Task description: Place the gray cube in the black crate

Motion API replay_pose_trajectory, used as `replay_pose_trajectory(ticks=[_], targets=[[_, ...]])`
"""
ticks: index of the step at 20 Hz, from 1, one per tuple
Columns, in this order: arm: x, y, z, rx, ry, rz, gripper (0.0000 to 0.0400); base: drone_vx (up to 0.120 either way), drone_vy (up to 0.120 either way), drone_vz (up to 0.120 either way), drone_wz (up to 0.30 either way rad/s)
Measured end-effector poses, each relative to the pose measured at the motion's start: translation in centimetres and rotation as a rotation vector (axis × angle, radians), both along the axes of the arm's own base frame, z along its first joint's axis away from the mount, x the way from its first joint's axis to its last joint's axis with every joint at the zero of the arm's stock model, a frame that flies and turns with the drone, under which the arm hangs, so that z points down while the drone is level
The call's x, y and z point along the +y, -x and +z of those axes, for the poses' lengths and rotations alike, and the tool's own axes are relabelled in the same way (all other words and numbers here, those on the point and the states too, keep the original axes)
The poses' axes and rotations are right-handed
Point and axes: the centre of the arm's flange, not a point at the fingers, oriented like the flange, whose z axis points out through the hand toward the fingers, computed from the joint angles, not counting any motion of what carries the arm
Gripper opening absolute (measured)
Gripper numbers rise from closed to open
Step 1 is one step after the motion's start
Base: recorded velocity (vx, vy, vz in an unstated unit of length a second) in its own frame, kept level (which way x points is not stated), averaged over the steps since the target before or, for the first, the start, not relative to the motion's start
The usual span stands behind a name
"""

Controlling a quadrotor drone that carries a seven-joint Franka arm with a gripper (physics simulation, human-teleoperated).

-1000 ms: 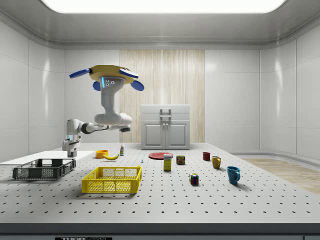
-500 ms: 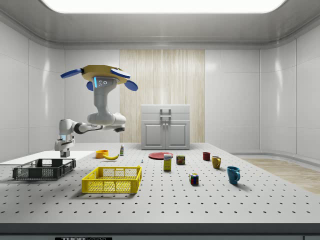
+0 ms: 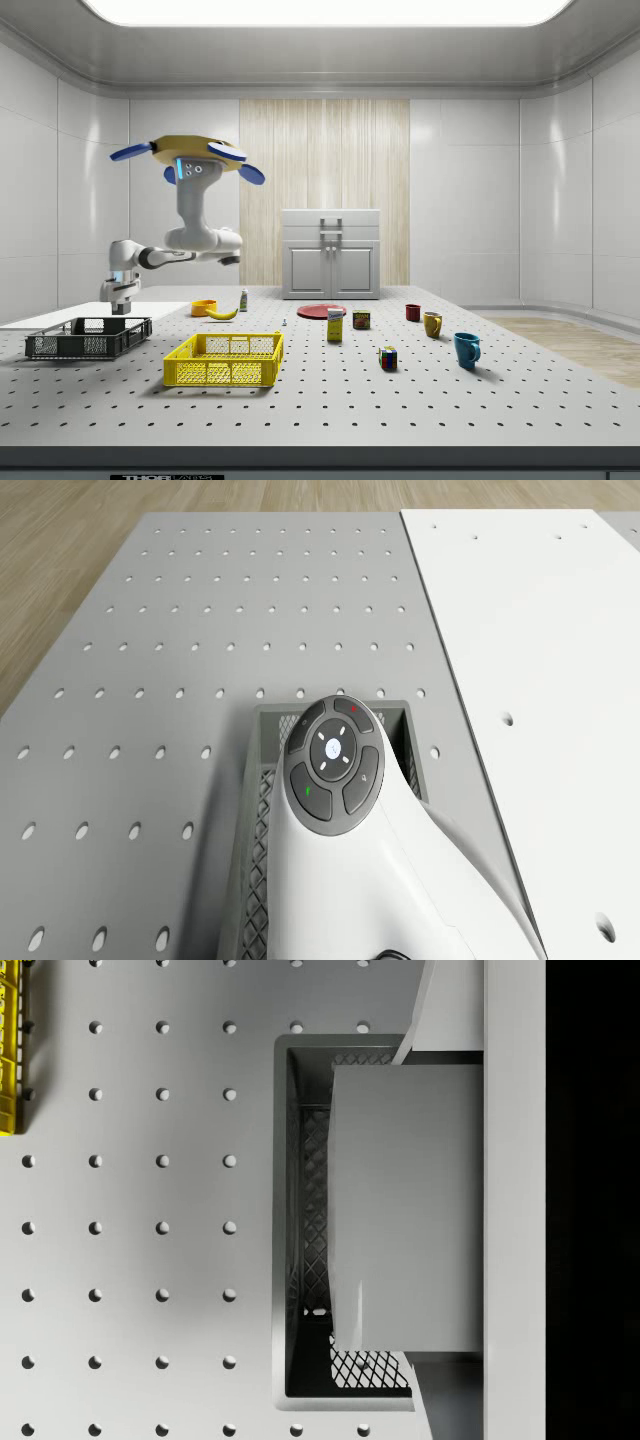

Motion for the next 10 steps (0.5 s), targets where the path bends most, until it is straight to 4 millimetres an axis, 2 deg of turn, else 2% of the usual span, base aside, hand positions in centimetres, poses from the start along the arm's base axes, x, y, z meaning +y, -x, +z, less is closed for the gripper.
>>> replay_pose_trajectory(ticks=[2, 4, 5, 10], targets=[[0.00, 0.00, 0.00, 0.000, 0.000, 0.000, 0.0250, 0.120, 0.000, -0.120, 0.000], [0.00, 0.00, 0.00, 0.000, 0.000, 0.000, 0.0250, 0.120, -0.120, -0.120, 0.000], [0.00, 0.00, 0.00, 0.000, 0.000, 0.000, 0.0250, 0.120, -0.080, 0.000, 0.000], [0.00, 0.00, 0.00, 0.000, 0.000, 0.000, 0.0250, 0.120, 0.000, 0.000, 0.000]])
